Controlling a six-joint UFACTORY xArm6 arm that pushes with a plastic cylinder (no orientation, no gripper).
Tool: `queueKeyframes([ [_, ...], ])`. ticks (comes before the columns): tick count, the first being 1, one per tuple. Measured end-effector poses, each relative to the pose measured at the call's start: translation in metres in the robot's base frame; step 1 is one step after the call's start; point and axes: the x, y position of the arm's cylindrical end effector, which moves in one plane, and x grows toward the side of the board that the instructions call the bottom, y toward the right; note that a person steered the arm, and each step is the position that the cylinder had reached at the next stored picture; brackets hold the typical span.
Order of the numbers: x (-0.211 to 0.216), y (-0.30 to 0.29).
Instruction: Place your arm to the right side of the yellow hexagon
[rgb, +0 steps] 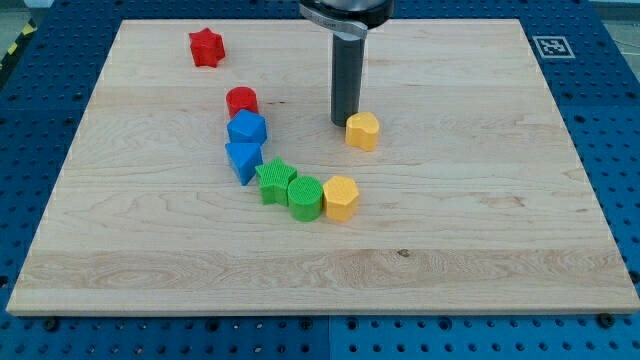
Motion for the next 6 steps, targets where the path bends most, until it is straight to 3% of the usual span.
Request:
queueKeyframes([
  [4,0.036,0.05],
  [6,0.045,0.033],
])
